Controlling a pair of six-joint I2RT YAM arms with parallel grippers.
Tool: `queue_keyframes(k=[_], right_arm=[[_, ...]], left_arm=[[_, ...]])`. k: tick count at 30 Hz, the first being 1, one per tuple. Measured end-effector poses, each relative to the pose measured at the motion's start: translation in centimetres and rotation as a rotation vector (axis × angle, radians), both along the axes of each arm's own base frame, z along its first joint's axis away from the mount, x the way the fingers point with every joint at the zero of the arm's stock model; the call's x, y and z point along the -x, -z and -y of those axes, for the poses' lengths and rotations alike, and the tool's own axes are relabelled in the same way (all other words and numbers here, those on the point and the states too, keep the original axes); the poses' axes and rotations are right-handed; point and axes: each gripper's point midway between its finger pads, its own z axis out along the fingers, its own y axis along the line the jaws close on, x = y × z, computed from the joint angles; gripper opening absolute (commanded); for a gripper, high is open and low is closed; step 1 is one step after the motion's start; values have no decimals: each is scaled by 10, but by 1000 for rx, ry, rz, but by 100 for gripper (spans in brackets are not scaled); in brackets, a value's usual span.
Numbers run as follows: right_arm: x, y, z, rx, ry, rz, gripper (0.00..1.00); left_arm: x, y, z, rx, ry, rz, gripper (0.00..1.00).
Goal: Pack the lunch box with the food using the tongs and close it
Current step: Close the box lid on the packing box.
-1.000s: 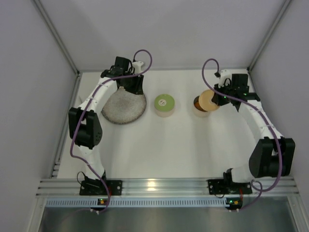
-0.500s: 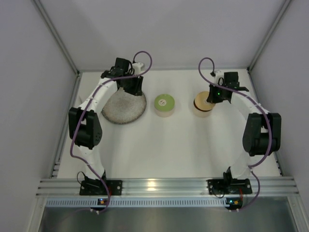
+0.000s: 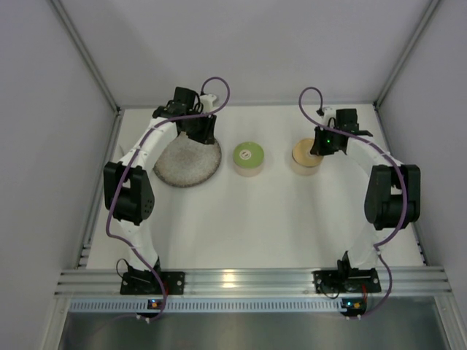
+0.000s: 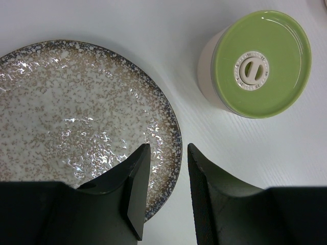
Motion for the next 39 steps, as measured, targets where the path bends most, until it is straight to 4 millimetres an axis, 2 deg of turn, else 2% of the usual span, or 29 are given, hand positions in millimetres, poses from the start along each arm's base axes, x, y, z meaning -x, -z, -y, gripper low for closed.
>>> queue_keyframes(k=[12,20,39], right_arm=[[1,-2,-6,-36,-4,-9,0],[-9,-23,-11,-66,-20,29,0],[2,-14,-8,-57,1,-28,0]], left_arm=[[0,0,0,-1,-1,0,40],[0,0,0,-2,-2,1,40],[0,0,0,-2,-2,1,40]])
